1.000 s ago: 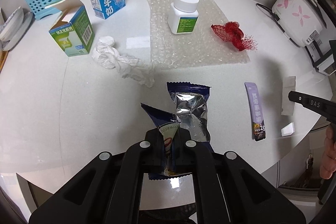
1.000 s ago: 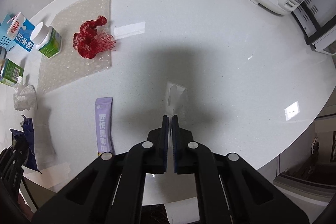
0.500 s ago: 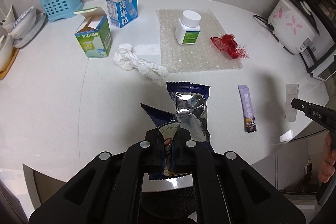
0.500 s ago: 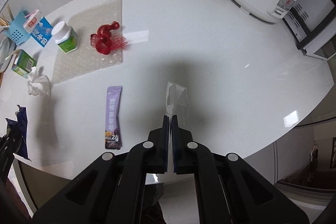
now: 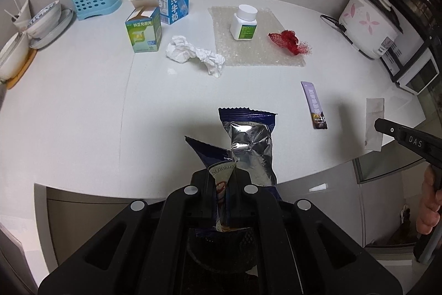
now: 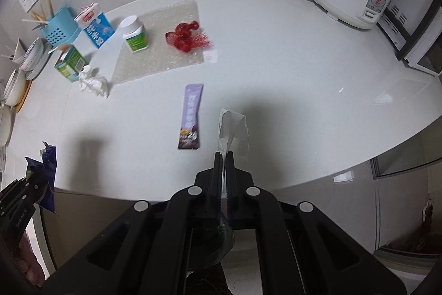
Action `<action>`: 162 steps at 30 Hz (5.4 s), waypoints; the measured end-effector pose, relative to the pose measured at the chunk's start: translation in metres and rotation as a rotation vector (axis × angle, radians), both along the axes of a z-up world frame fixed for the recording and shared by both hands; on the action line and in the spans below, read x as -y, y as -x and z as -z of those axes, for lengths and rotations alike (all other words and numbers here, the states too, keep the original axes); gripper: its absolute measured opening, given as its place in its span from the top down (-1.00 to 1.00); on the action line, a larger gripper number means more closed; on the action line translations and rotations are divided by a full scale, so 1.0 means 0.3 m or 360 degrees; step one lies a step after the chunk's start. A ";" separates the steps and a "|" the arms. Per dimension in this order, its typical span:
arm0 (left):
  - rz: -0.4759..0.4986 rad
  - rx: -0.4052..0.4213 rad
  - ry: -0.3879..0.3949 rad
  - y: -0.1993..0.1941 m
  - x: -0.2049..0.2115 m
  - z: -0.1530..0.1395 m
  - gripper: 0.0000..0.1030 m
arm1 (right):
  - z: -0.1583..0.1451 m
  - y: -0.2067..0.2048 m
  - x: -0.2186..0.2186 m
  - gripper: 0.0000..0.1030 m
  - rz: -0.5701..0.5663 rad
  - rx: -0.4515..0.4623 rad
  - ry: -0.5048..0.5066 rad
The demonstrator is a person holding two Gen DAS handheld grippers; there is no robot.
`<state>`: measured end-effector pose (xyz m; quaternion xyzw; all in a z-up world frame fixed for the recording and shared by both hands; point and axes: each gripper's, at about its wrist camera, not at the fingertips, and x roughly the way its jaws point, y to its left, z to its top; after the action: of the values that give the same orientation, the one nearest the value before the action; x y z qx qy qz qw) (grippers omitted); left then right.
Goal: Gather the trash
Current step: 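Carry the blue packet and clear bag with both grippers over the trash bin, then open the right gripper to drop the clear bag while the left gripper drops the blue packet, then raise both open grippers back over the counter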
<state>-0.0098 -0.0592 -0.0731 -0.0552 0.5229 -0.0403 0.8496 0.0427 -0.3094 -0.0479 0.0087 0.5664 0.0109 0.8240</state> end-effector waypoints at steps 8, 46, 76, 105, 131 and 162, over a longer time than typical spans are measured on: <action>0.0001 0.0000 -0.0007 0.095 -0.009 0.025 0.95 | 0.016 0.108 -0.076 0.97 -0.0066 0.0022 -0.0012; -0.0072 -0.0097 0.0019 0.331 -0.021 0.372 0.95 | 0.329 0.407 -0.191 0.97 -0.0356 -0.0059 -0.0084; -0.0122 -0.0251 -0.0016 0.364 -0.055 0.682 0.95 | 0.827 0.471 -0.351 0.90 -0.0609 -0.0387 -0.0177; -0.0041 -0.0349 0.0011 0.338 -0.018 0.796 0.95 | 0.843 0.457 -0.215 -0.85 -0.0328 -0.0255 -0.0158; 0.0131 -0.0405 0.0009 0.312 0.177 0.879 0.11 | 0.837 0.458 -0.018 -0.85 -0.0123 -0.0246 -0.0083; -0.0178 -0.0023 0.0006 0.243 -0.060 0.295 -0.88 | 0.241 0.279 -0.056 -0.85 -0.0174 0.0130 -0.0039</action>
<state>-0.0828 -0.0411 -0.1616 -0.0861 0.5249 0.0067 0.8467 -0.0411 -0.2927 -0.1203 -0.0127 0.5318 0.0632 0.8444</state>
